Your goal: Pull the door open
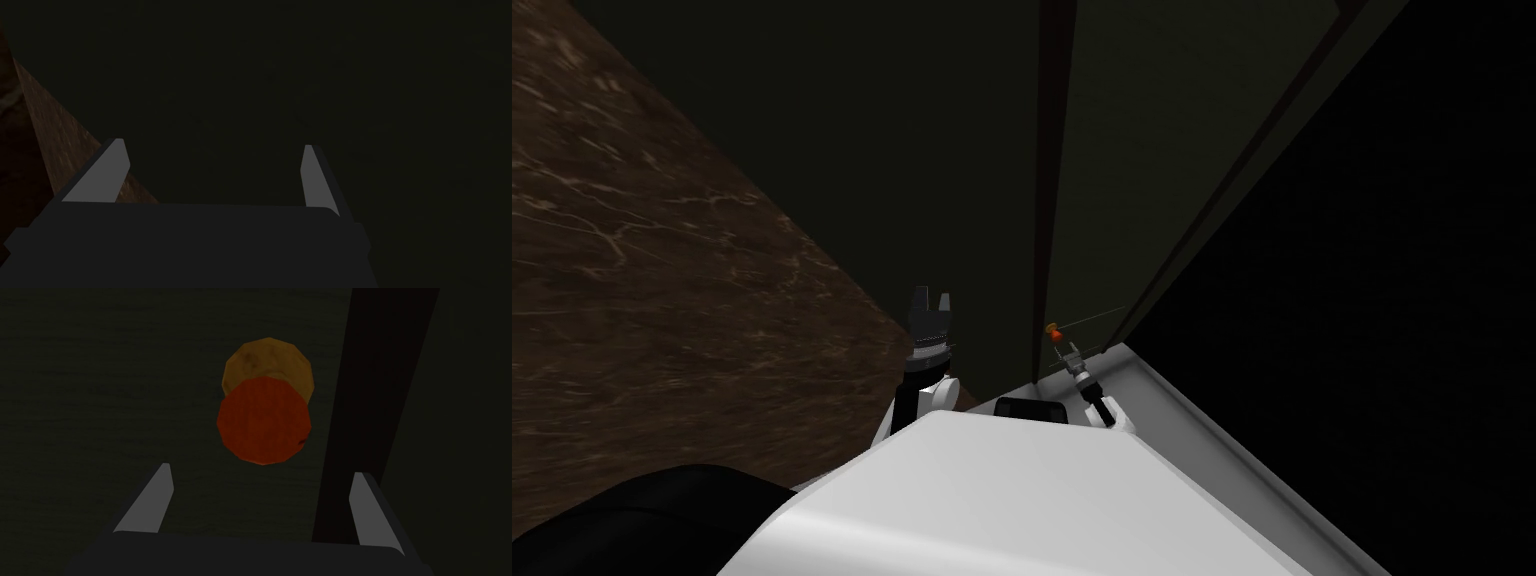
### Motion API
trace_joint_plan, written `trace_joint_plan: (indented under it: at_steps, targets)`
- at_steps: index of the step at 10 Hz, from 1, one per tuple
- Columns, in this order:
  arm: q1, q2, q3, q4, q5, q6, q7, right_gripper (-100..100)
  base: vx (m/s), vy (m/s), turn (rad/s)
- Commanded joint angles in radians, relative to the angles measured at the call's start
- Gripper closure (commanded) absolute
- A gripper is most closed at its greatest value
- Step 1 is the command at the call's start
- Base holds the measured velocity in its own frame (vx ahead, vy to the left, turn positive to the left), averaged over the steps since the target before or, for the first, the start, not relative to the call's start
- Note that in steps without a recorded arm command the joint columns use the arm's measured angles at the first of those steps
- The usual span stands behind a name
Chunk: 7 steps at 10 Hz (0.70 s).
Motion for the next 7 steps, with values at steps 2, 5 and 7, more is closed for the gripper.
trace_joint_plan:
  at_steps: [2, 5, 7]
  targets:
    - [-0.044, 0.045, -0.016, 0.027, 0.014, 0.036, 0.026, -100, 0.161, 0.011, 0.072]
    - [-0.032, 0.039, -0.011, 0.010, 0.013, 0.035, 0.019, 100, 0.004, -0.007, -0.004]
    - [-0.032, 0.039, -0.011, 0.010, 0.013, 0.035, 0.019, 100, -0.003, 0.003, 0.001]
